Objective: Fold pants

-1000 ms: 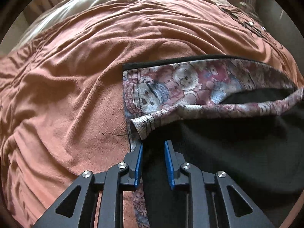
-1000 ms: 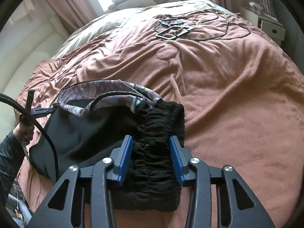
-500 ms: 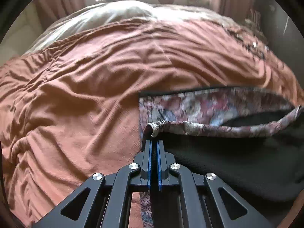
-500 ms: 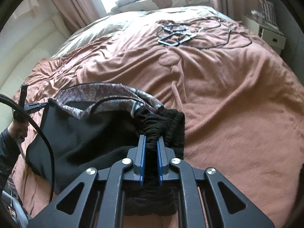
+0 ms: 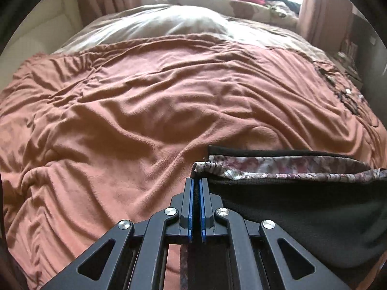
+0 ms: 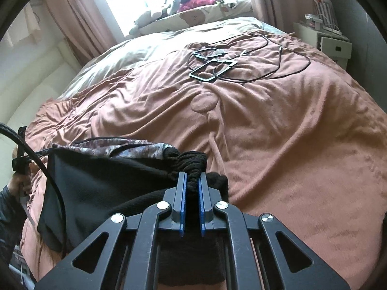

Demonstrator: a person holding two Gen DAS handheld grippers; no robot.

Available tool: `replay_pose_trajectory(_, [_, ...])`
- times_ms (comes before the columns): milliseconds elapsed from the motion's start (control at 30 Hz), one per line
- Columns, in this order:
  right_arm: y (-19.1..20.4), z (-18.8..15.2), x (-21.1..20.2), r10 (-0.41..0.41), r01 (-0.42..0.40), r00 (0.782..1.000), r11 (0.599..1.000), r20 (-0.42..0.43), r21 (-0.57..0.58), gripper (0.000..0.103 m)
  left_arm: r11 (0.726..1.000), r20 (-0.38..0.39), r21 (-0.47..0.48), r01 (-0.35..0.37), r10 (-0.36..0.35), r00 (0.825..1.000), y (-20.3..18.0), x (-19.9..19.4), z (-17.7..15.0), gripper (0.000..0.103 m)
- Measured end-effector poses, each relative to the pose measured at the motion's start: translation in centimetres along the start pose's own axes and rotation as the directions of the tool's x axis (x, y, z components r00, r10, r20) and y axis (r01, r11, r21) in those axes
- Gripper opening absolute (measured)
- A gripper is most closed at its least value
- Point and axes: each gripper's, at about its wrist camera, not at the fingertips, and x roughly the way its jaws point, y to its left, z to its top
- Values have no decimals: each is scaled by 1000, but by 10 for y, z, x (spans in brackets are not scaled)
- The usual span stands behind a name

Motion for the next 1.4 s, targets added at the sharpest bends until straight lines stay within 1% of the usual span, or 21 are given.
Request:
replay_pose_trajectory(100, [-1, 8, 13, -26, 26, 1000, 1000, 3, 8, 4, 1000, -7, -3, -20, 20, 1000, -3, 15, 7, 5])
replay_pose_trajectory(267, [-6, 18, 31, -35, 35, 999, 999, -6, 39, 4, 999, -16, 0, -34, 34, 999, -9, 30, 20, 5])
replay_pose_trajectory(433, [-2, 28, 43, -49, 49, 999, 998, 2, 32, 4, 998, -35, 3, -67, 67, 997, -12, 47, 28, 5])
replay_pose_trajectory(667, [2, 39, 60, -65, 65, 998, 998, 6, 19, 4, 993, -50, -12, -118, 118, 992, -8, 57, 34, 5])
replay_pose_trajectory(767, [6, 43, 72, -98, 98, 995, 995, -6, 1, 4, 993, -92, -21, -116, 114, 989, -6, 70, 33, 5])
replay_pose_trajectory(833, [8, 45, 84, -122, 122, 992, 992, -39, -12, 5, 994, -152, -30, -109, 104, 983, -5, 83, 30, 6])
replay_pose_trajectory(867, [9, 45, 90, -132, 131, 990, 991, -57, -17, 9, 993, -167, -35, -109, 102, 981, -4, 85, 29, 8])
replay_pose_trajectory(900, [10, 46, 91, -139, 138, 988, 990, -61, -15, 9, 993, -162, -42, -108, 100, 982, -3, 83, 29, 8])
replay_pose_trajectory(933, [10, 47, 91, -135, 135, 989, 991, -67, -5, 14, 993, -152, -57, -101, 91, 984, 0, 79, 29, 13])
replay_pose_trajectory(967, [8, 46, 87, -121, 122, 991, 993, -62, 10, 18, 993, -148, -71, -93, 82, 986, 2, 75, 28, 21])
replay_pose_trajectory(1000, [7, 46, 82, -112, 113, 992, 993, -57, 17, 23, 993, -145, -87, -82, 69, 987, 7, 70, 27, 27])
replay_pose_trajectory(1033, [6, 44, 75, -101, 102, 994, 995, -49, 24, 41, 992, -137, -100, -74, 60, 989, 12, 62, 25, 37])
replay_pose_trajectory(1067, [3, 43, 68, -95, 97, 995, 995, -37, 30, 56, 992, -126, -105, -71, 58, 990, 15, 56, 23, 43])
replay_pose_trajectory(1100, [2, 40, 58, -93, 94, 996, 995, -18, 39, 58, 991, -115, -109, -71, 59, 992, 17, 48, 22, 45])
replay_pose_trajectory(1133, [0, 37, 47, -90, 90, 996, 995, -4, 52, 58, 990, -107, -123, -64, 51, 993, 22, 38, 20, 49])
replay_pose_trajectory(1167, [-1, 34, 38, -80, 79, 997, 995, 3, 65, 58, 990, -104, -136, -47, 33, 994, 26, 30, 16, 52])
replay_pose_trajectory(1300, [1, 16, 5, -42, 39, 999, 994, 26, 105, 58, 990, -103, -142, -22, 7, 995, 31, 2, 5, 53])
replay_pose_trajectory(1400, [6, 1, -17, -9, 2, 999, 990, 50, 140, 58, 990, -97, -142, -1, -13, 995, 33, -26, -9, 53])
